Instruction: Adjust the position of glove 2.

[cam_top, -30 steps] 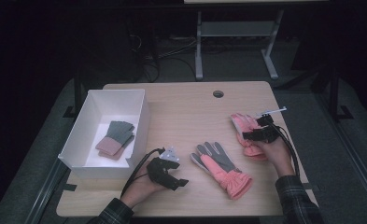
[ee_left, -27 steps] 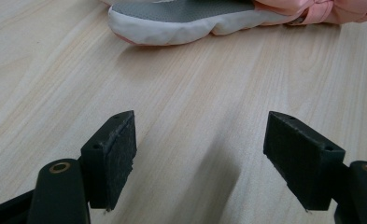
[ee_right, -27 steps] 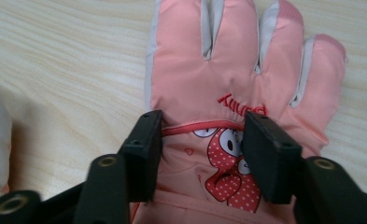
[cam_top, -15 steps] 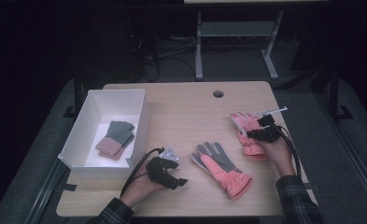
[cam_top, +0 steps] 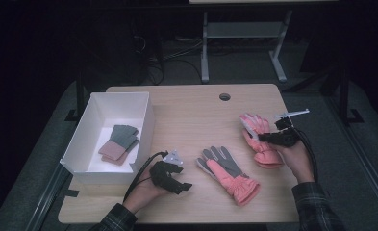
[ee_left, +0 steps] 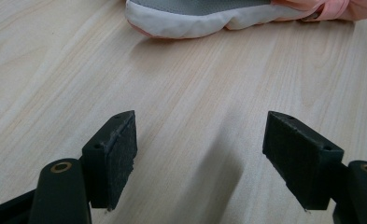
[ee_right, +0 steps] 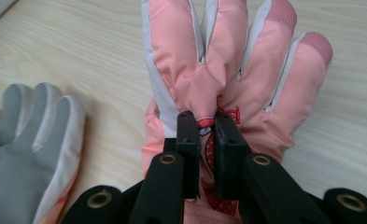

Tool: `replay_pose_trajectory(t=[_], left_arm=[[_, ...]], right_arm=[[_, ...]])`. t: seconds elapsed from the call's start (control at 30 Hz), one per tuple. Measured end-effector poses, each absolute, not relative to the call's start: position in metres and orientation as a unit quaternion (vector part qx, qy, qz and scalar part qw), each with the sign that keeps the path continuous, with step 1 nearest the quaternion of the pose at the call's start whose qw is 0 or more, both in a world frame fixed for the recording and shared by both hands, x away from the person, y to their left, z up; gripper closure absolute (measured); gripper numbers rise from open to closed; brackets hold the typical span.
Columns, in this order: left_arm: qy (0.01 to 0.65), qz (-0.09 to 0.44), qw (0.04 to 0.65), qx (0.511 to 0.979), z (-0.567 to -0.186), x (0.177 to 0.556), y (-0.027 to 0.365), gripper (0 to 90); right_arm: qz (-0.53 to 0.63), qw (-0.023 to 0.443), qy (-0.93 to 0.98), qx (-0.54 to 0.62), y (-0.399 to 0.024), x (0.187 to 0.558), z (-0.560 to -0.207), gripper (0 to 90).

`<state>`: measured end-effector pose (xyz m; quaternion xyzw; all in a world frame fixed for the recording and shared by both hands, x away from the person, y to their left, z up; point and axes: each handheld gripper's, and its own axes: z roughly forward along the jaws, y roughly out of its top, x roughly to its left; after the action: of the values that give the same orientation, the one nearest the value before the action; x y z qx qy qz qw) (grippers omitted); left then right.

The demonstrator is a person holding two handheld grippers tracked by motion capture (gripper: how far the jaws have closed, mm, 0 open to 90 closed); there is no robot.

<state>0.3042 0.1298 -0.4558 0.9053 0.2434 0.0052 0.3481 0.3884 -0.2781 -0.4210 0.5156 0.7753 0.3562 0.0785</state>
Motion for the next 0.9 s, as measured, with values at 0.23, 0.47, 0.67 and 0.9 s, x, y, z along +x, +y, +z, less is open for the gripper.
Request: replay_pose_trajectory(t=[0.23, 0.47, 0.67, 0.9], left_arm=[[0.244, 0.005, 0.349, 0.905, -0.456, 0.305, 0.13, 25.7], [0.247, 0.005, 0.351, 0.903, -0.456, 0.305, 0.131, 25.7], [0.247, 0.005, 0.352, 0.903, -0.456, 0.305, 0.132, 25.6], [0.246, 0.007, 0.353, 0.903, -0.456, 0.305, 0.131, 25.6]], right_arm=[[0.369, 0.073, 0.778, 0.503, -0.279, 0.373, -0.409, 82.6], [0.377, 0.061, 0.787, 0.485, -0.27, 0.358, -0.394, 82.5], [0.381, 0.052, 0.795, 0.469, -0.256, 0.345, -0.384, 82.3], [0.382, 0.034, 0.816, 0.433, -0.236, 0.327, -0.376, 82.3]])
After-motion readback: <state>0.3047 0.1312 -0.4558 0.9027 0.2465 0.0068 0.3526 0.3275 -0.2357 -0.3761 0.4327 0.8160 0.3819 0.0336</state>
